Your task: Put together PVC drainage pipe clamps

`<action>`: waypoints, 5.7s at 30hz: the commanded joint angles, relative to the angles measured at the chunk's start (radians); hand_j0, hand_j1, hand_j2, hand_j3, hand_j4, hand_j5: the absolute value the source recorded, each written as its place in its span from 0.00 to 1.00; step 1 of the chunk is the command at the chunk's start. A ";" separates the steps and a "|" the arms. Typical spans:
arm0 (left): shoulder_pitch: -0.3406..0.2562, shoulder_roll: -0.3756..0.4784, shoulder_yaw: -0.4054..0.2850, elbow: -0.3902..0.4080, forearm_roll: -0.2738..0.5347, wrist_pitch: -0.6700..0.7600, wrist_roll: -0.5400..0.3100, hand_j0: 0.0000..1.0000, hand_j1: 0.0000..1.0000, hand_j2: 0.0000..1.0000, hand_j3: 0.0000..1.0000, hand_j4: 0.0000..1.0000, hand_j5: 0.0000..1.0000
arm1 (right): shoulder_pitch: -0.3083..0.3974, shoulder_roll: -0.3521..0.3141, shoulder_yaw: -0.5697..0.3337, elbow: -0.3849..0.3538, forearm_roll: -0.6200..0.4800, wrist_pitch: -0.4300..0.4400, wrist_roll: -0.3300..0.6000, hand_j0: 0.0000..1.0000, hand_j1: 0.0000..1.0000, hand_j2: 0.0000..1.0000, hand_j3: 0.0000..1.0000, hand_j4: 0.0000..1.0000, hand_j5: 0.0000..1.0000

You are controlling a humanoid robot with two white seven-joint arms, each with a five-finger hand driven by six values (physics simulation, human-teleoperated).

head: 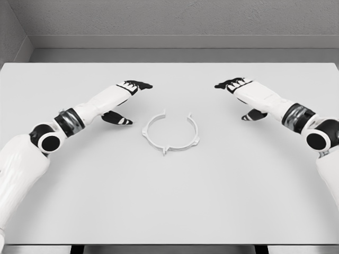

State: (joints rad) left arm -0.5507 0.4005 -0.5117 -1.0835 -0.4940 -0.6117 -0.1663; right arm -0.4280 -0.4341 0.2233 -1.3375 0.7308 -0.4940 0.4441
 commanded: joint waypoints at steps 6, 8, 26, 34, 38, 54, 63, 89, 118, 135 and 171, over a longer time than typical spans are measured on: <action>0.000 0.006 -0.002 -0.004 0.008 0.001 0.001 1.00 1.00 1.00 1.00 1.00 1.00 | 0.000 0.005 0.017 0.004 -0.004 0.003 0.001 1.00 1.00 1.00 1.00 1.00 1.00; 0.000 0.006 -0.002 -0.004 0.008 0.001 0.001 1.00 1.00 1.00 1.00 1.00 1.00 | 0.000 0.005 0.017 0.004 -0.004 0.003 0.001 1.00 1.00 1.00 1.00 1.00 1.00; -0.006 0.047 -0.005 -0.003 0.012 0.001 0.001 1.00 1.00 1.00 1.00 1.00 1.00 | -0.149 0.169 0.217 0.115 0.084 0.097 0.022 1.00 1.00 1.00 1.00 1.00 1.00; -0.006 0.038 -0.014 -0.004 0.008 0.001 -0.001 1.00 1.00 1.00 1.00 1.00 1.00 | -0.143 0.187 0.232 0.087 0.085 0.107 0.033 1.00 1.00 1.00 1.00 1.00 1.00; -0.008 0.038 -0.019 -0.003 0.006 0.001 -0.001 1.00 1.00 1.00 1.00 1.00 1.00 | -0.146 0.184 0.228 0.066 0.084 0.121 0.034 1.00 1.00 1.00 1.00 1.00 1.00; -0.008 0.035 -0.019 -0.003 0.006 0.001 -0.001 1.00 1.00 1.00 1.00 1.00 1.00 | -0.100 0.127 0.223 -0.029 0.085 0.143 0.034 1.00 1.00 1.00 1.00 1.00 1.00; -0.011 0.038 -0.019 -0.003 0.008 0.001 0.001 1.00 1.00 1.00 1.00 1.00 1.00 | -0.020 0.040 0.202 -0.166 0.082 0.160 0.034 1.00 1.00 1.00 1.00 1.00 1.00; -0.035 0.064 -0.016 0.002 0.011 0.001 0.001 1.00 1.00 1.00 1.00 1.00 1.00 | 0.143 -0.002 0.232 -0.404 0.079 0.181 0.059 1.00 1.00 1.00 1.00 1.00 1.00; -0.035 0.063 -0.019 0.002 0.008 0.001 0.001 1.00 1.00 1.00 1.00 1.00 1.00 | 0.095 0.063 0.246 -0.316 0.085 0.187 0.059 1.00 1.00 1.00 1.00 1.00 1.00; -0.035 0.061 -0.019 0.002 0.009 0.001 0.001 1.00 1.00 1.00 1.00 1.00 1.00 | 0.071 0.084 0.264 -0.301 0.098 0.198 0.059 1.00 1.00 1.00 1.00 1.00 1.00; -0.025 0.047 -0.084 -0.021 0.012 0.001 0.002 1.00 1.00 1.00 1.00 1.00 1.00 | 0.202 -0.037 -0.233 -0.385 0.068 0.037 0.050 1.00 1.00 1.00 1.00 1.00 1.00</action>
State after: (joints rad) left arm -0.5752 0.4478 -0.5922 -1.1023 -0.4894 -0.6117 -0.1649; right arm -0.2255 -0.4704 0.0050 -1.7218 0.8050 -0.4488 0.4947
